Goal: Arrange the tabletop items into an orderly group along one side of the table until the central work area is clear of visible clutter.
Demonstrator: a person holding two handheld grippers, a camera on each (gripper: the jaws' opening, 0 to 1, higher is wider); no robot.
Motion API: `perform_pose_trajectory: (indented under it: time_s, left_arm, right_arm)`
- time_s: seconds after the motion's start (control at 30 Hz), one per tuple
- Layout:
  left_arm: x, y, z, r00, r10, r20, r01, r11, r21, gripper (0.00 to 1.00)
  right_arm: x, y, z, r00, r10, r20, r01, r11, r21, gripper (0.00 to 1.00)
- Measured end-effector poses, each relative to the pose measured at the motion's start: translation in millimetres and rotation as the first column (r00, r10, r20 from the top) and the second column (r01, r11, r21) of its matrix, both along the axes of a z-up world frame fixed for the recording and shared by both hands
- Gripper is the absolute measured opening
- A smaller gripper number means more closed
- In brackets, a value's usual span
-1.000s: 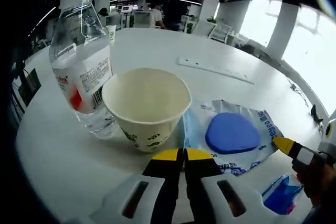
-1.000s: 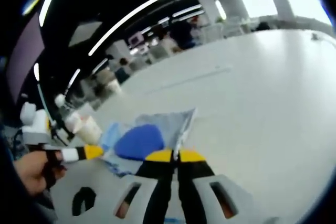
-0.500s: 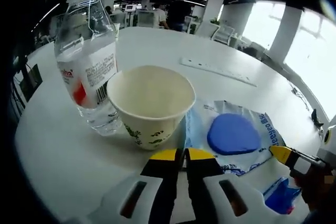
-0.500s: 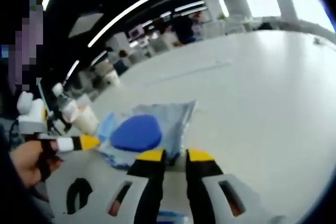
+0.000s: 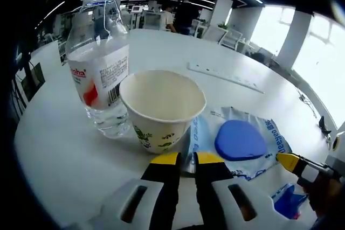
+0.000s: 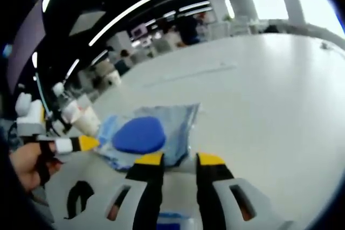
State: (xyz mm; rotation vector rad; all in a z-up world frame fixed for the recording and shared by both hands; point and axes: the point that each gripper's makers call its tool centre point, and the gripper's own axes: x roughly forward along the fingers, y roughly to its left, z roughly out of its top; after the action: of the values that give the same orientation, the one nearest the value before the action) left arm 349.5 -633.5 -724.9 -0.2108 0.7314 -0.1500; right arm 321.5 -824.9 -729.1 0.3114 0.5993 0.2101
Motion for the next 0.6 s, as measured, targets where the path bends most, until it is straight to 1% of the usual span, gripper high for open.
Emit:
perform_pose_trajectory:
  time_s: [0.23, 0.27, 0.33, 0.43, 0.5, 0.53, 0.6]
  left_arm:
    - [-2.9, -2.0, 1.6, 1.000, -0.009, 0.002, 0.009, 1.000, -0.013, 0.14]
    - [-3.3, -2.3, 4.0, 1.000, -0.012, 0.015, 0.012, 1.000, -0.014, 0.15]
    - [-3.8, -1.8, 6.6, 1.000, -0.009, 0.026, 0.010, 1.000, -0.018, 0.20]
    - [-8.0, -2.8, 9.0, 0.999, -0.018, 0.030, 0.019, 1.000, -0.024, 0.27]
    - [-10.1, -3.7, 9.9, 0.999, -0.025, 0.031, 0.026, 0.999, -0.032, 0.31]
    - [-10.9, -5.0, 11.9, 0.999, -0.027, 0.043, 0.029, 0.998, -0.047, 0.34]
    - [-14.5, -6.2, 17.2, 0.997, -0.032, 0.064, 0.035, 0.998, -0.051, 0.41]
  right_arm:
    - [-1.4, -4.5, 7.7, 1.000, -0.014, 0.018, 0.015, 1.000, -0.003, 0.20]
    - [-2.3, -5.7, 9.8, 1.000, -0.018, 0.023, 0.018, 1.000, -0.004, 0.20]
    - [-3.0, -8.0, 16.4, 0.999, -0.025, 0.046, 0.025, 1.000, -0.008, 0.21]
    - [-5.7, -7.8, 20.3, 0.998, -0.021, 0.057, 0.022, 1.000, -0.007, 0.23]
    - [-8.1, -7.5, 20.5, 0.998, -0.019, 0.058, 0.020, 1.000, -0.005, 0.26]
    - [-9.2, -6.8, 21.3, 0.998, -0.019, 0.060, 0.019, 1.000, 0.006, 0.28]
    - [-13.3, -7.6, 22.9, 0.998, -0.024, 0.063, 0.023, 1.000, 0.010, 0.34]
